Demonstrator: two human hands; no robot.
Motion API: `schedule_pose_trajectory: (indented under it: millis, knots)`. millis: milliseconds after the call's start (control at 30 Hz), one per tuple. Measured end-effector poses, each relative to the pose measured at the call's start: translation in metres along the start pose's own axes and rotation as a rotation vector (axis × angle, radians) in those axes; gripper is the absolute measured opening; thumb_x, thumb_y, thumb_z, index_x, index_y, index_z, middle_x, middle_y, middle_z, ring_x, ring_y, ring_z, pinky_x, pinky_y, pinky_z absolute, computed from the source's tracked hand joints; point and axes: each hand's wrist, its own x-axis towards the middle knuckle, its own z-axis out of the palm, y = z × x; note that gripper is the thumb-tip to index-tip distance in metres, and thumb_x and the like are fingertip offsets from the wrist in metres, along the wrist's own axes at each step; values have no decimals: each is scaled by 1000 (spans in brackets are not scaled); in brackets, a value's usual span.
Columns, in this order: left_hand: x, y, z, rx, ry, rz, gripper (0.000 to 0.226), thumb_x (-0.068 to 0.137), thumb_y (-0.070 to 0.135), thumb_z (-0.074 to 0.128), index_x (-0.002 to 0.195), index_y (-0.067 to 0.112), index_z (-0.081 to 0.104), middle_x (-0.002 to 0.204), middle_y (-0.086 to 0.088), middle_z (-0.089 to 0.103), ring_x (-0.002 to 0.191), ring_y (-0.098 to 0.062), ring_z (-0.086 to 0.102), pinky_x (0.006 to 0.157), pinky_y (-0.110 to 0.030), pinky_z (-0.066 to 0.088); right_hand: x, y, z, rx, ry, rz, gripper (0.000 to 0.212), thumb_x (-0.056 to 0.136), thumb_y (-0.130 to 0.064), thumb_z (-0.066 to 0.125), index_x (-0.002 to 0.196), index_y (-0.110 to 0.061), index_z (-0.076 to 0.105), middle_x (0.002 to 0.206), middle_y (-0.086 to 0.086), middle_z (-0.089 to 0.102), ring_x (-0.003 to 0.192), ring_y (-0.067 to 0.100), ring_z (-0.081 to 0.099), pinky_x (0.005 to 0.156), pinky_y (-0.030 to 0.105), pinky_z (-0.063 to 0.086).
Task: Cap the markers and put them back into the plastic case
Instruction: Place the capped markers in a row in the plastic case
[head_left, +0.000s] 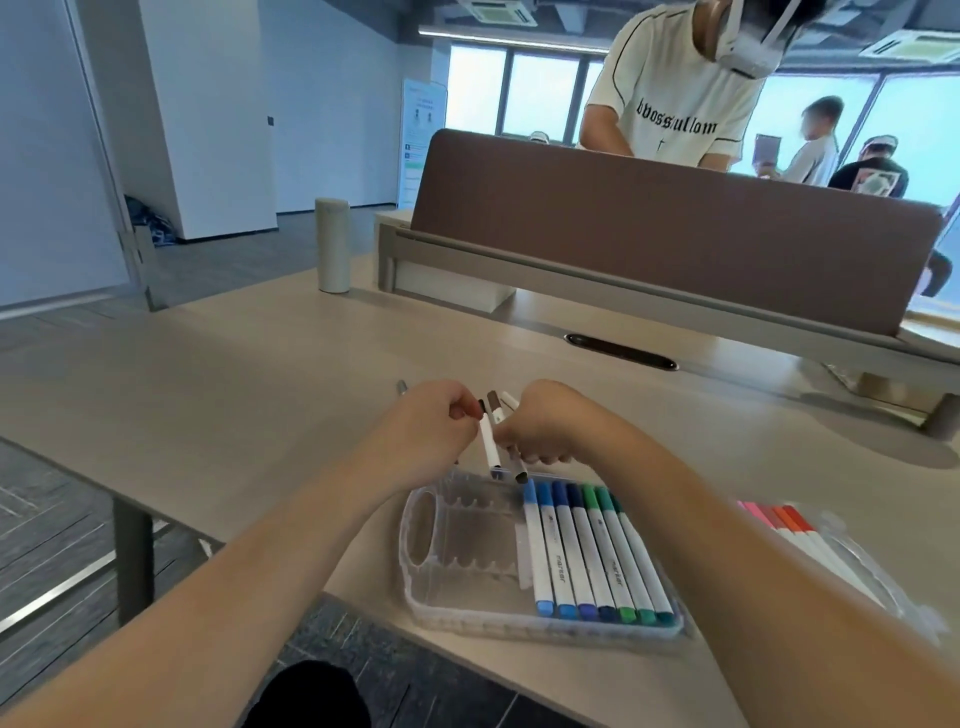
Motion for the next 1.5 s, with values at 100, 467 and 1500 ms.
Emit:
schedule_pose_trajectory:
  millis: [100, 467, 1500]
  knots:
    - [-14, 6, 3, 24, -24, 12, 19, 94, 19, 54, 107, 28, 65, 100, 11, 63, 86, -4, 60, 64, -13, 41, -32, 4, -4, 67, 7, -20, 26, 90, -26, 58, 69, -11, 62, 63, 2, 57, 52, 14, 47, 51, 22, 39]
    - [-69, 27, 8, 270, -310, 147, 31, 92, 20, 57, 122, 22, 65, 114, 2, 68, 85, -16, 67, 75, -32, 57, -97, 15, 9, 130, -235, 55, 31, 89, -21, 54, 60, -9, 59, 47, 2, 51, 38, 13, 37, 43, 20, 27]
    - [-11, -15, -36, -54, 15, -4, 16, 94, 17, 57, 87, 15, 71, 84, -3, 71, 75, -15, 66, 66, -31, 51, 2, -31, 15, -165, 68, -74, 23, 90, -24, 66, 72, -12, 58, 76, 5, 60, 76, 23, 61, 69, 32, 50]
